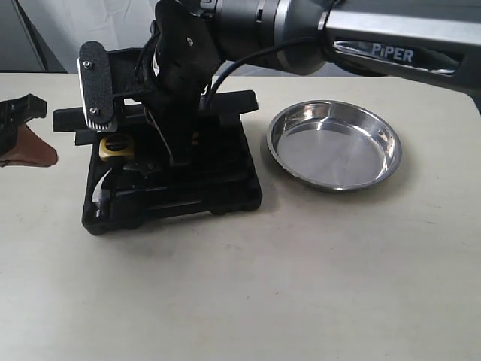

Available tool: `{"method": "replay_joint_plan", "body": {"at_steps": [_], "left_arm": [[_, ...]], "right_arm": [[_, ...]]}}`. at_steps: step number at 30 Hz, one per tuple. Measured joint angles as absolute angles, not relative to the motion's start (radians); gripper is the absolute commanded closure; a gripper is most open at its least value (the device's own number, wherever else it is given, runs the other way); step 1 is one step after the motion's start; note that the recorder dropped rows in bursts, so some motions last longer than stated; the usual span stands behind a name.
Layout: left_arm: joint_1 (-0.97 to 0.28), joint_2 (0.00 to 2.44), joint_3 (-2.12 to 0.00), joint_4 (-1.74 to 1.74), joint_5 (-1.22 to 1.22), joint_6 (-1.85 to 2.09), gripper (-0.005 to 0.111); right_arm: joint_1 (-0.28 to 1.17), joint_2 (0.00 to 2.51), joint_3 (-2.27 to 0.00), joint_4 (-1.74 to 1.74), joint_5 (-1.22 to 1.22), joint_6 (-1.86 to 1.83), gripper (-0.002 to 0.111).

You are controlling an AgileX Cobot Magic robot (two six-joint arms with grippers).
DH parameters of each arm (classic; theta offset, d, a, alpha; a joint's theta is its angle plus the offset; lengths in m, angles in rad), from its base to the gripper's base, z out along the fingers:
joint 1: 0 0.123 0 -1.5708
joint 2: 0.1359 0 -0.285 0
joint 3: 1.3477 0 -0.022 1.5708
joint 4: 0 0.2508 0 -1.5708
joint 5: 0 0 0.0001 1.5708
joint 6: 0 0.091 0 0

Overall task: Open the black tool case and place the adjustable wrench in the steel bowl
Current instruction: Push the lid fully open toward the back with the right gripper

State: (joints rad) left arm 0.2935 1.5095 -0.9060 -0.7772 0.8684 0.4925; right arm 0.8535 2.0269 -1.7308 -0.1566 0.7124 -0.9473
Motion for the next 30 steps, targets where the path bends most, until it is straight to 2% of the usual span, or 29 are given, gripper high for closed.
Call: {"method": "replay_joint_plan", "body": {"at_steps": [9,30], "left_arm": [[0.298,1.597,-0.906,-0.931,0.808,0.626,0.107],[0.298,1.605,-0.906,-1.065,0.771,0.777,0.107]], "right_arm": [[0.853,2.027,-1.731,-0.157,0.712,-0.947,0.109],[0.847,2.027,-1.734,-0.175,0.690,-0.942,0.109]]}}
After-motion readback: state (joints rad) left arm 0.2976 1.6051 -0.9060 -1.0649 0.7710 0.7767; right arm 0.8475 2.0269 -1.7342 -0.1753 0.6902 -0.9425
